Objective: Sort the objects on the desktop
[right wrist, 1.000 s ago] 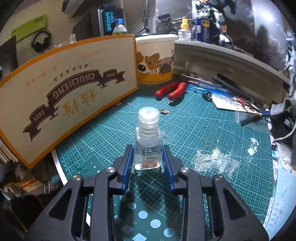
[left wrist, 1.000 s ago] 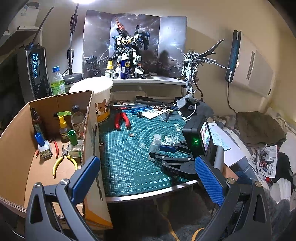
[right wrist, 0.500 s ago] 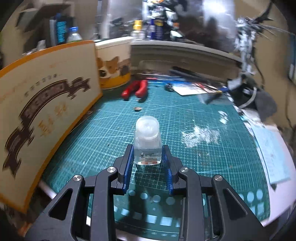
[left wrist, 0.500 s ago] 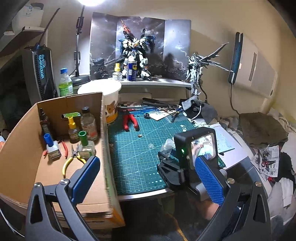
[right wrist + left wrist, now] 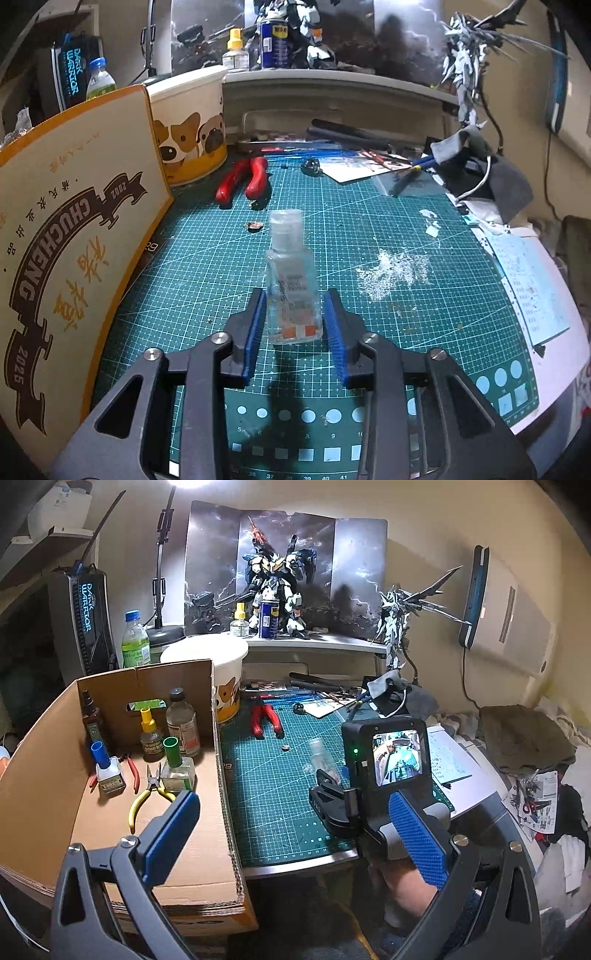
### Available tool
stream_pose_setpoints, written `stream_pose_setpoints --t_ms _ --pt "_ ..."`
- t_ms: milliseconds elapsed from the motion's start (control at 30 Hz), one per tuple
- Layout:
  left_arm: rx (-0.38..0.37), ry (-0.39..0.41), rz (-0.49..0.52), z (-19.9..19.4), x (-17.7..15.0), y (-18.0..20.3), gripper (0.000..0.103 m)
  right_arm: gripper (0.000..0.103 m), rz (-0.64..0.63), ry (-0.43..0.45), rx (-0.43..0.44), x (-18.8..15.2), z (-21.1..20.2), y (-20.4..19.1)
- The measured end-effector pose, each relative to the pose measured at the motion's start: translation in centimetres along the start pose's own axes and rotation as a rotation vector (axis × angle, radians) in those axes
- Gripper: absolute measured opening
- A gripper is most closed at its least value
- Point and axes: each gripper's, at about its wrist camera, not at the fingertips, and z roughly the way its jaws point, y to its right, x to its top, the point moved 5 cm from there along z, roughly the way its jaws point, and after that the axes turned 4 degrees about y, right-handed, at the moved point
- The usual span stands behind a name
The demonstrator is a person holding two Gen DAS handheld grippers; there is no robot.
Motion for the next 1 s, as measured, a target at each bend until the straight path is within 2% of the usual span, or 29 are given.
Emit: stream_pose_setpoints --t_ms 333,467,600,700,800,933,1000 --pt "-0.005 -0.002 0.006 0.1 0.0 0.5 0.103 0.038 0.002 0.019 0.003 0.2 -0.4 0.5" --pt "-0.005 -0.003 0.006 0.1 0.0 0.6 0.103 0.038 -0.04 -0.016 0.03 0.1 0.5 0.1" --pt "-0.007 -0.001 0.007 0.0 0.1 0.6 0.103 0.038 -0.159 -0.085 0.074 0.0 1.9 -1.0" --pt "-0.007 0.006 0.004 -0.1 0.2 0.6 0.103 0.038 -0.193 -0.128 0.16 0.9 2.2 -0.4" --pt "-0.009 0.006 -0.004 0.1 0.3 0.5 0.103 0.041 -0.226 -0.208 0.207 2.7 3.0 0.4" --pt "-0.006 0.001 -0.002 0.3 0.3 0.7 0.103 0.041 -0.271 -0.267 0.227 5.2 5.0 0.1" --pt "-0.004 0.003 0.001 0.2 0.4 0.7 0.103 0.04 -0.278 -0.307 0.246 5.3 5.7 -0.6"
